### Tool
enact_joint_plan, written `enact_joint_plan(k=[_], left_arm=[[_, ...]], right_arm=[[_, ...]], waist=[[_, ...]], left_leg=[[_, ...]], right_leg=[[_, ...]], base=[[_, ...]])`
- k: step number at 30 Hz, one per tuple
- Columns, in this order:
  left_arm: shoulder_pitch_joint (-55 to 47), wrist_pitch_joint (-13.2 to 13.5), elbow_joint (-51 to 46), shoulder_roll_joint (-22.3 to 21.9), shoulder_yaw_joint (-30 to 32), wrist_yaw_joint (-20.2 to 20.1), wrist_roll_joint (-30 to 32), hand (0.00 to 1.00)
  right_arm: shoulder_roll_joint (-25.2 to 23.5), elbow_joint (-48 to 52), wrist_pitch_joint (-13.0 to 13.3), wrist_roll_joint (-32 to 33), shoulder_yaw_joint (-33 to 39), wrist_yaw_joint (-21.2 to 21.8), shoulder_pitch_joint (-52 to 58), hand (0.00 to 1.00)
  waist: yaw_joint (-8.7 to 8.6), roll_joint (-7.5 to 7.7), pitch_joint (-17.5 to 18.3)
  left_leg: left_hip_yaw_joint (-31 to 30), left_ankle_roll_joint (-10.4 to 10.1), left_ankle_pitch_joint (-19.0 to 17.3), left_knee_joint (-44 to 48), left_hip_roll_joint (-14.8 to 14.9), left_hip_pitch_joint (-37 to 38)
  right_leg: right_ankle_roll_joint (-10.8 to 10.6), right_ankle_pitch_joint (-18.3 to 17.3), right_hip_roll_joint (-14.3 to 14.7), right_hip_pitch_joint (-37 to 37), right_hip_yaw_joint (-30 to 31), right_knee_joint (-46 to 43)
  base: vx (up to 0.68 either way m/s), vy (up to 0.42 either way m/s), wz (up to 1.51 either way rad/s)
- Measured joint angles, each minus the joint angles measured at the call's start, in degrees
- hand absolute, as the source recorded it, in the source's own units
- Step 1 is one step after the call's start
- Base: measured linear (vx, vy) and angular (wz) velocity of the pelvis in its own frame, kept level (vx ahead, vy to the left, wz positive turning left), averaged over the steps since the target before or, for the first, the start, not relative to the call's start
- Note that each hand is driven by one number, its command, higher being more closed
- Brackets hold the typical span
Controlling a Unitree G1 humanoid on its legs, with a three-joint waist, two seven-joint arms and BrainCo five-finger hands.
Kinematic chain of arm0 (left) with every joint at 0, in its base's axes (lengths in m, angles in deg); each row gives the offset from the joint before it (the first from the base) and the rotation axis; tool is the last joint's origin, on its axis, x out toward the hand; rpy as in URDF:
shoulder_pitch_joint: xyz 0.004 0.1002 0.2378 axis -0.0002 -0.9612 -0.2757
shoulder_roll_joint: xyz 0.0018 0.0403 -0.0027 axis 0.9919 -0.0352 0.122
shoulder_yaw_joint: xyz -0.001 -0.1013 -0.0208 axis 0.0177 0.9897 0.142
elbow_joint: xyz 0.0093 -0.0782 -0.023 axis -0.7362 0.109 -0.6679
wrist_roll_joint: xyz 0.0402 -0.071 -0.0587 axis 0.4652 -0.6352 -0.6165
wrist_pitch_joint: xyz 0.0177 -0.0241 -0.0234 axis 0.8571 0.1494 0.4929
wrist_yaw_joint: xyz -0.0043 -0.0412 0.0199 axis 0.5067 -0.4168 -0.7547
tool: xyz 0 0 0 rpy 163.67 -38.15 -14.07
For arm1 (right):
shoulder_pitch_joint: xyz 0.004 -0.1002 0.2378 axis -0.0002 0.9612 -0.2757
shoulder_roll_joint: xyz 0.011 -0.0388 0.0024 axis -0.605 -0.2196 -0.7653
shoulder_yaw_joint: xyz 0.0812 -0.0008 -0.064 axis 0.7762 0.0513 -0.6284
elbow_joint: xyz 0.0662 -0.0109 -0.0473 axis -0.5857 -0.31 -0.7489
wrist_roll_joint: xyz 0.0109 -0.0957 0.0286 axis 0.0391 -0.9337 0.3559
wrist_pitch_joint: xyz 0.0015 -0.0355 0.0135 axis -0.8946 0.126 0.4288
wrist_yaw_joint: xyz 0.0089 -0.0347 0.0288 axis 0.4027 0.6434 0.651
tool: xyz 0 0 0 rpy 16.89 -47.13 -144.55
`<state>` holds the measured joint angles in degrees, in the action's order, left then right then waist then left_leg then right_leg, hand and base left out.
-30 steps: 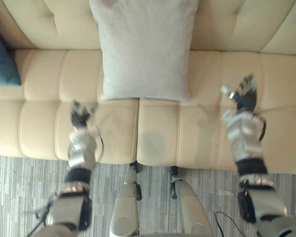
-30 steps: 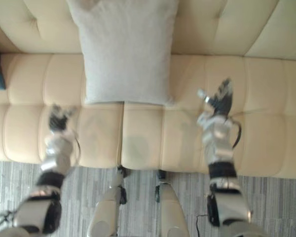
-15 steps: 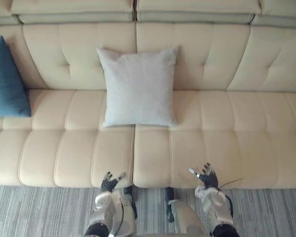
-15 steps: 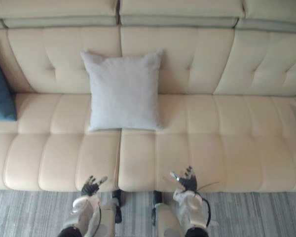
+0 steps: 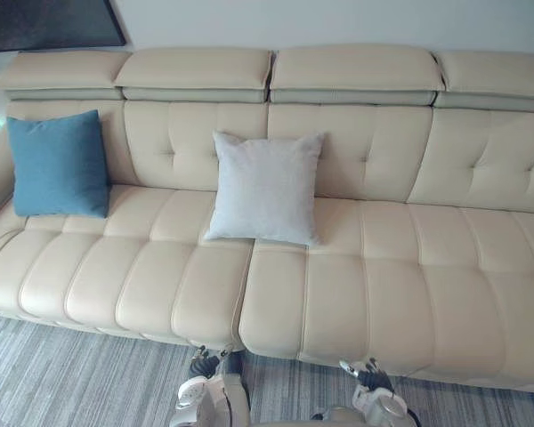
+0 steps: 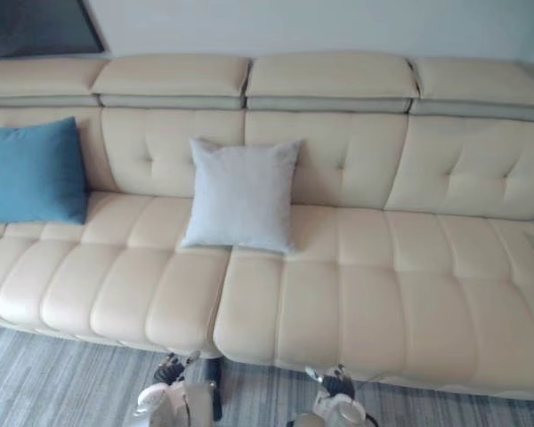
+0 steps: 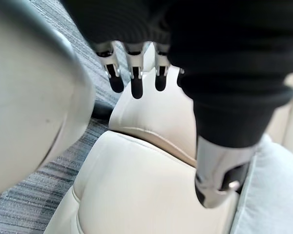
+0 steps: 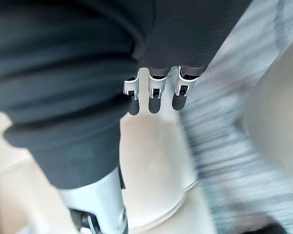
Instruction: Pick up cushions and gather them together orderly.
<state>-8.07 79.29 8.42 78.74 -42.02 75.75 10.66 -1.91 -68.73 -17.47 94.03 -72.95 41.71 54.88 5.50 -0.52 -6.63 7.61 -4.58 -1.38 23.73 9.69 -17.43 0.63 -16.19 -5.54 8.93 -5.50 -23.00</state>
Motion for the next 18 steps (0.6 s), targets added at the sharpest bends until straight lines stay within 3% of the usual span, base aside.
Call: enact_joint_plan(k=[1, 3, 5, 6, 10, 15, 18], left_arm=[[0.08, -0.04, 0.16, 0.06, 0.86, -0.06, 0.00, 0.00], [0.06, -0.22, 0.71, 0.01, 1.78, -0.32, -0.03, 0.00], [-0.09, -0.79, 1.54, -0.23, 2.16, -0.51, -0.02, 0.00], [-0.44, -1.25, 1.99, 0.35, 2.18, -0.60, 0.02, 0.00], [-1.18, -1.79, 2.32, 1.71, 2.16, -1.05, 0.64, 0.00], [-2.21, -2.17, 3.47, 2.03, 2.09, -1.20, 1.64, 0.00], [-4.55, -2.49, 5.79, 4.02, 2.19, -2.09, 2.87, 0.00]], right_arm=[[-0.31, -0.30, -0.47, -0.06, -0.07, 0.24, -0.44, 0.00], [-0.58, -0.61, -0.97, -0.49, 0.00, 0.50, -0.41, 0.00], [-0.47, -1.13, -1.74, -2.35, 0.84, 0.62, -0.38, 0.00], [-1.16, -1.43, -2.08, -2.37, 1.69, 0.87, -0.14, 0.00], [-2.50, -3.39, -2.54, -3.70, 5.82, 1.31, 0.61, 0.00], [-2.21, -3.51, -2.55, -4.50, 7.91, 1.64, 1.24, 0.00], [-0.49, -6.85, -2.84, -4.50, 10.72, 2.25, 1.24, 0.00]], waist=[[0.01, 0.02, -0.02], [0.00, 0.06, -0.03], [-0.06, -0.53, 0.70], [-0.51, 0.29, 1.91], [-0.92, 1.98, 3.26], [-1.48, 1.44, 5.19], [-2.03, 0.96, 4.63]], left_leg=[[-0.95, 0.14, -4.32, 3.93, 0.12, 1.21], [-0.85, -0.55, -7.53, 6.37, 0.24, 3.59], [-0.09, -2.02, -9.91, 0.42, -0.51, 7.73], [0.35, -1.56, -10.43, -4.32, -1.58, 9.30], [1.14, 0.39, -7.66, -9.67, -4.75, 12.08], [0.88, 0.56, -6.41, -13.74, -6.42, 14.47], [-0.58, -0.13, -4.77, -18.77, -5.83, 19.63]], right_leg=[[-0.95, 1.82, -0.19, 0.75, 1.02, 0.81], [-2.01, 2.73, -0.31, 0.62, 2.31, 1.20], [-3.78, 3.72, -0.31, 0.51, 3.98, 2.10], [-4.41, 4.68, -0.72, 0.15, 4.30, 4.42], [-6.23, 10.20, -3.11, -4.53, 4.41, 12.84], [-6.56, 11.51, -4.08, -6.18, 4.35, 16.40], [-5.89, 11.78, -2.32, -10.99, 3.15, 20.32]], base=[[-0.14, 0.151, -0.31], [-0.10, 0.198, -0.38], [-0.11, 0.233, -0.33], [-0.10, 0.216, -0.14], [-0.05, 0.175, 0.00], [-0.02, 0.047, 0.03], [0.00, 0.000, 0.00]])
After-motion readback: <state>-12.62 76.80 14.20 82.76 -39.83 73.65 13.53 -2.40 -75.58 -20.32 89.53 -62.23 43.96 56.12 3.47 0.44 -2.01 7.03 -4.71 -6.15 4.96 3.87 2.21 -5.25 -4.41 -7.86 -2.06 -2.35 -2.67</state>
